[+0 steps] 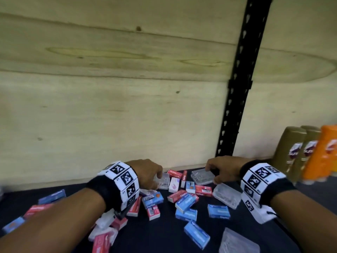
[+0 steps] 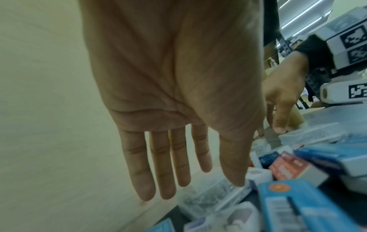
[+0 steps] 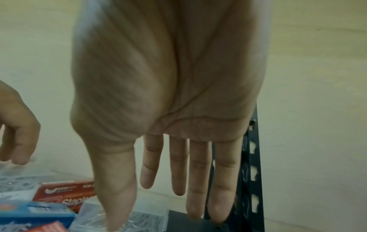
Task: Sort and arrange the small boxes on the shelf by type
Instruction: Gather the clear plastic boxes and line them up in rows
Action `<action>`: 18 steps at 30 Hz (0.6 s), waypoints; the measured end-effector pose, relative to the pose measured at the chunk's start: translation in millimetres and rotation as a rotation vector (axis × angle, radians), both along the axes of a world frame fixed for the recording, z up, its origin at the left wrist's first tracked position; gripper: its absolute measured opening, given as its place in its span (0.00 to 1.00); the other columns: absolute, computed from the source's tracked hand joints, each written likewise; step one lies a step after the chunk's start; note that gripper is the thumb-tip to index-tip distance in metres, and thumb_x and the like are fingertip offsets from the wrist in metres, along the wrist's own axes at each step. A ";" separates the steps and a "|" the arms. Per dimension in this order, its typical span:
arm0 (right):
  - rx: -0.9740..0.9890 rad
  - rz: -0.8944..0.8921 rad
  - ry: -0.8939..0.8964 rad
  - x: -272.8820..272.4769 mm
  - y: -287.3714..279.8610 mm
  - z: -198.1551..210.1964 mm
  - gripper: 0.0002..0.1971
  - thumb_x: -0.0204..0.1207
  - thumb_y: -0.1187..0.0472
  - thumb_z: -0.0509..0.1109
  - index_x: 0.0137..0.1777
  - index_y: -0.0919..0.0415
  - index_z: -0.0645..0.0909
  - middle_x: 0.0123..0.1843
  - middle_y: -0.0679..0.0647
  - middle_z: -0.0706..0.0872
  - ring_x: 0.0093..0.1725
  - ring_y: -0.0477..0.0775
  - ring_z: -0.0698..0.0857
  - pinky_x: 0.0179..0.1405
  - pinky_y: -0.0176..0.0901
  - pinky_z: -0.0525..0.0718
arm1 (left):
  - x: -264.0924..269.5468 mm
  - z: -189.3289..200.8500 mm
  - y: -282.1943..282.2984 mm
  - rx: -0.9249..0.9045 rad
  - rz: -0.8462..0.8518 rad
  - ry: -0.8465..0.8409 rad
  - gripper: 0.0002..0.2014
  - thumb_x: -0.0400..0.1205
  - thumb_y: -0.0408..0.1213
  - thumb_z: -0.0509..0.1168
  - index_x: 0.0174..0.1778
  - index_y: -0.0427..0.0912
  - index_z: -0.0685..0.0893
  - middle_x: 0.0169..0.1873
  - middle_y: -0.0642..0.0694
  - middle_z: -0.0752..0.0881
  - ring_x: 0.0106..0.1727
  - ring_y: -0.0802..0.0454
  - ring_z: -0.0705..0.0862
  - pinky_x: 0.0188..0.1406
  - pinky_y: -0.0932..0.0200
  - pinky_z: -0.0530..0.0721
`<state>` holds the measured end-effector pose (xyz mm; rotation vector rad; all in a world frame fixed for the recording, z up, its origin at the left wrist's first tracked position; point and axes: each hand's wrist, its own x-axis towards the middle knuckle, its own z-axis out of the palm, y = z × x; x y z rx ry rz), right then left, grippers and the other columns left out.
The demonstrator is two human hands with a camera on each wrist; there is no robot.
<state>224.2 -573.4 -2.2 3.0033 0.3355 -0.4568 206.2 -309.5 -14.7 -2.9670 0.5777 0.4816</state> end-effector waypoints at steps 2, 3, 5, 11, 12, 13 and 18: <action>-0.025 0.005 0.026 9.5 2.9 -2.6 0.29 0.76 0.52 0.76 0.75 0.47 0.72 0.71 0.49 0.79 0.66 0.54 0.80 0.62 0.44 0.79 | 10.0 -4.2 0.7 -0.010 0.011 -0.004 0.22 0.82 0.48 0.67 0.72 0.52 0.73 0.67 0.48 0.77 0.64 0.47 0.79 0.60 0.52 0.78; -0.037 0.005 0.039 13.3 4.5 -4.0 0.29 0.75 0.52 0.77 0.75 0.47 0.72 0.71 0.50 0.79 0.65 0.54 0.80 0.62 0.45 0.80 | 13.9 -6.2 1.5 -0.016 0.010 -0.012 0.23 0.81 0.47 0.69 0.72 0.51 0.74 0.66 0.48 0.77 0.63 0.48 0.78 0.59 0.53 0.77; -0.051 -0.002 0.057 20.5 7.8 -6.8 0.30 0.73 0.53 0.79 0.73 0.48 0.72 0.68 0.50 0.79 0.61 0.54 0.80 0.58 0.44 0.80 | 21.6 -8.4 2.8 -0.037 0.008 -0.018 0.23 0.79 0.46 0.71 0.69 0.52 0.75 0.64 0.48 0.78 0.61 0.48 0.79 0.57 0.53 0.78; -0.077 -0.021 0.084 35.6 19.5 -14.6 0.29 0.69 0.56 0.82 0.65 0.50 0.70 0.63 0.53 0.83 0.56 0.55 0.82 0.49 0.45 0.80 | 35.7 -11.8 6.8 -0.085 -0.029 0.002 0.23 0.75 0.44 0.75 0.65 0.50 0.77 0.60 0.48 0.80 0.55 0.49 0.80 0.52 0.53 0.79; -0.080 -0.017 0.089 38.0 20.9 -16.0 0.29 0.69 0.56 0.82 0.63 0.50 0.69 0.63 0.54 0.83 0.54 0.55 0.82 0.48 0.45 0.80 | 37.8 -12.0 6.8 -0.085 -0.039 0.000 0.23 0.75 0.44 0.76 0.65 0.50 0.77 0.59 0.47 0.80 0.55 0.48 0.81 0.52 0.53 0.80; -0.083 -0.014 0.094 39.0 22.2 -17.7 0.29 0.68 0.56 0.82 0.61 0.50 0.68 0.62 0.55 0.83 0.53 0.55 0.82 0.46 0.45 0.80 | 38.5 -12.9 7.0 -0.084 -0.045 0.000 0.23 0.75 0.44 0.76 0.65 0.50 0.77 0.59 0.47 0.81 0.55 0.48 0.81 0.52 0.54 0.79; -0.107 -0.006 0.117 43.3 26.5 -20.2 0.31 0.68 0.58 0.83 0.63 0.52 0.66 0.60 0.55 0.82 0.49 0.55 0.80 0.39 0.44 0.77 | 42.8 -12.1 9.8 -0.106 -0.066 0.005 0.23 0.75 0.46 0.76 0.65 0.51 0.78 0.58 0.49 0.80 0.54 0.50 0.79 0.52 0.55 0.77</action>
